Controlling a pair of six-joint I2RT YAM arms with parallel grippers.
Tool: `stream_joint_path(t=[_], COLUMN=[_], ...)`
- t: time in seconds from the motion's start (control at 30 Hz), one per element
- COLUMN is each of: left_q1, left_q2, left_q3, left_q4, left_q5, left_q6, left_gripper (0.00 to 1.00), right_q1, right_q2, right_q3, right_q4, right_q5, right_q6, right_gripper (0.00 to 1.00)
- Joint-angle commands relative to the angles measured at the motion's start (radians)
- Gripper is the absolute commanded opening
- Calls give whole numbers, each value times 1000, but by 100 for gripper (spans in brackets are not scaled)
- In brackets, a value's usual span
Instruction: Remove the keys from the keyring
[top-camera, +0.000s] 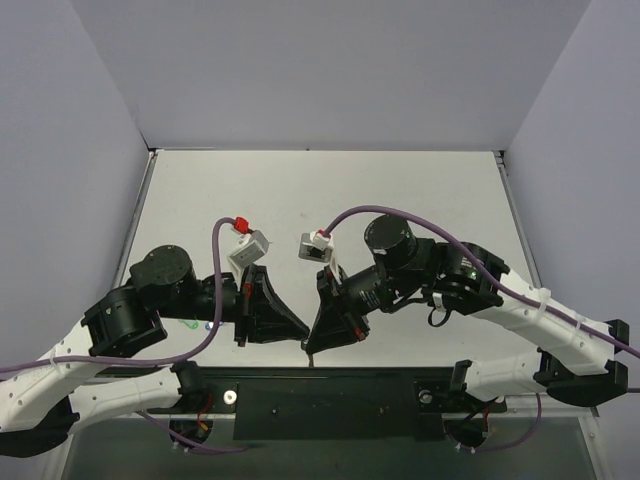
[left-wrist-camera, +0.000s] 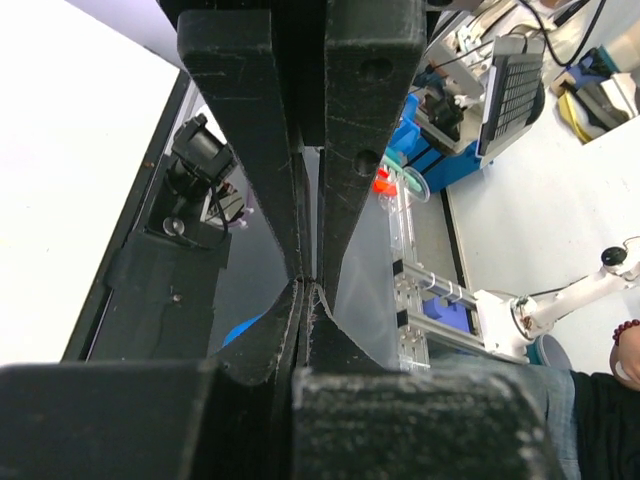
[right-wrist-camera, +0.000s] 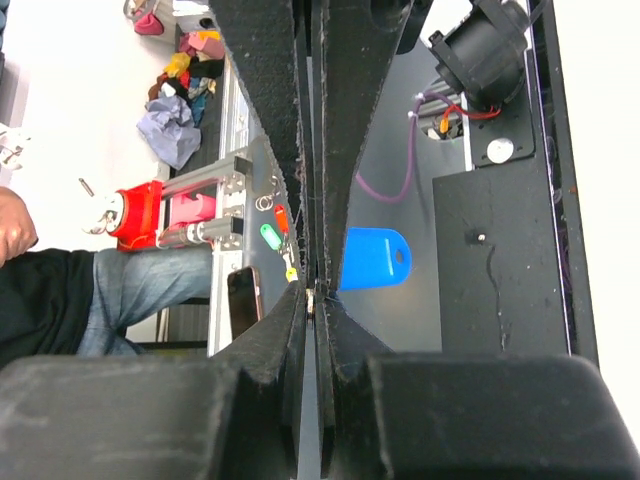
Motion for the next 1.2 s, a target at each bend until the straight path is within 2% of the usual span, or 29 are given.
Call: stream_joint_path(t=[0.0,0.43,0.63,0.73,0.77,0.83,0.87,0.93,1.0,1.17], left_q1=[-6,-6,-6,-6,-6,-6,-6,-6,-6,-6], left_q2=[49,178,211,189,176,155,146,123,104,49], left_q3=[56,125,128,142,145,150,156,168,182,184], left_q4=[-185,-429,-412,-391,-382,-362,-354,-334,-320,-253], left_q5=[31,126,132,68,60,23,2,-32,-65,-98], left_q6=[76,182,181,155,146,130,123,110,100,72], left_gripper=[0,0,0,0,2,16,30,41,49,53], right_q1=[8,13,14,14,16,14,13,14,14,16], right_q2=[33,98,103,93,89,80,77,61,50,27], right_q3=[82,159,163,148,146,137,133,130,122,113], right_q4=[-9,-133,-152,-152,-152,-152,-152,-150,-147,-127], right_q5=[-41,-60,-60,-48,-46,-35,-29,-19,-15,-12], right_q6=[-39,-110,-119,-122,-122,-125,-125,-125,-124,-104], right_gripper=[0,0,0,0,0,0,0,0,0,0])
